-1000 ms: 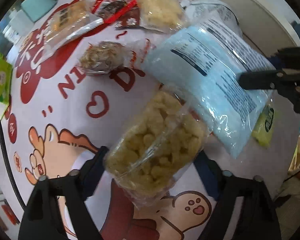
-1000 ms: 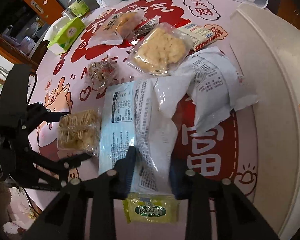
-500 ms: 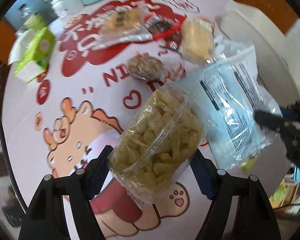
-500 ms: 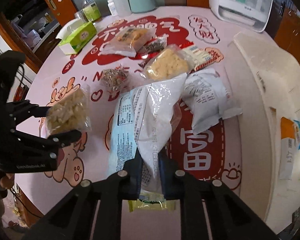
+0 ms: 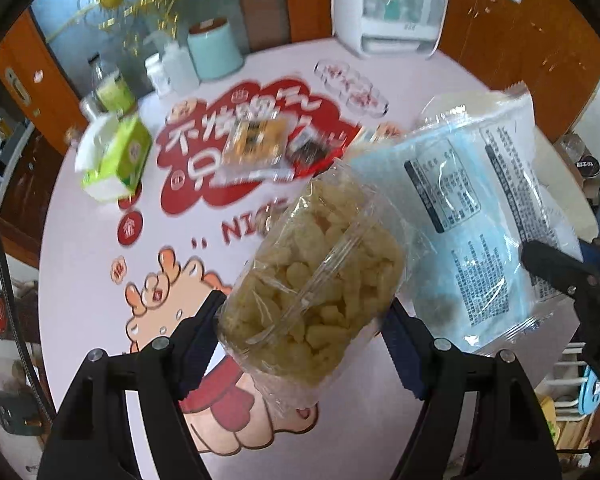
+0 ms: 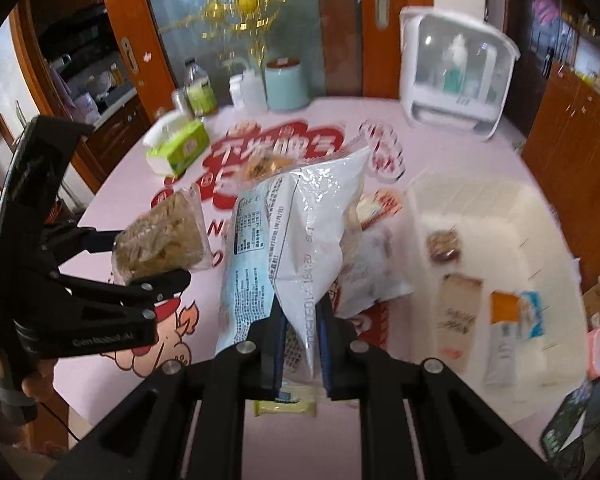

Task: Organize snacks
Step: 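Lift both items over the white tray and release them inside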

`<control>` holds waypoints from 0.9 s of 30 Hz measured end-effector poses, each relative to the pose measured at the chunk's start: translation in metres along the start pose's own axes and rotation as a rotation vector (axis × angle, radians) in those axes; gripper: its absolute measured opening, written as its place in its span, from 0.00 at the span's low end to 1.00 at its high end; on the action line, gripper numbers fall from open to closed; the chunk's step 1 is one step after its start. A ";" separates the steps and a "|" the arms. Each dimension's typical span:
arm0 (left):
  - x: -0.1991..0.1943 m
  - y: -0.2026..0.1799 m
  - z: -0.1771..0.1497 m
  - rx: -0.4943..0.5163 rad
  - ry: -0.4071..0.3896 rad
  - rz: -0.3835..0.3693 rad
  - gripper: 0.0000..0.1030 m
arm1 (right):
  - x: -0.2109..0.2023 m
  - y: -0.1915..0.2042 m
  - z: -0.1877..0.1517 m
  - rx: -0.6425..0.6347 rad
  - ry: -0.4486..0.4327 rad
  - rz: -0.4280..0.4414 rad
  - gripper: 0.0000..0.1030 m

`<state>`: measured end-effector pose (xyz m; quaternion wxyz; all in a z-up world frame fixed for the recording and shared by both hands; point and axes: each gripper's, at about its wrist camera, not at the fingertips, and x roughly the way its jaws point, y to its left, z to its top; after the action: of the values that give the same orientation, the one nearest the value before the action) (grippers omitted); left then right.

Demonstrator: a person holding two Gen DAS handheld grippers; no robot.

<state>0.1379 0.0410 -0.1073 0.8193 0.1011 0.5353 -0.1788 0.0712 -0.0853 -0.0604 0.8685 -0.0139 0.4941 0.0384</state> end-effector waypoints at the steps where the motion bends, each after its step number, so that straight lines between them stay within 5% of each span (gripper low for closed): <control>1: -0.006 -0.005 0.002 0.002 -0.015 -0.002 0.72 | -0.007 -0.003 0.002 -0.003 -0.014 -0.006 0.14; 15: -0.053 -0.087 0.047 -0.011 -0.172 0.020 0.72 | -0.083 -0.077 0.012 -0.004 -0.157 -0.088 0.14; 27: -0.054 -0.181 0.089 -0.004 -0.238 -0.022 0.72 | -0.118 -0.164 0.013 0.032 -0.248 -0.205 0.14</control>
<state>0.1203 -0.1470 -0.0171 0.8752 0.0716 0.4358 -0.1975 0.0356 -0.2538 0.0449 0.9223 -0.0453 0.3797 -0.0568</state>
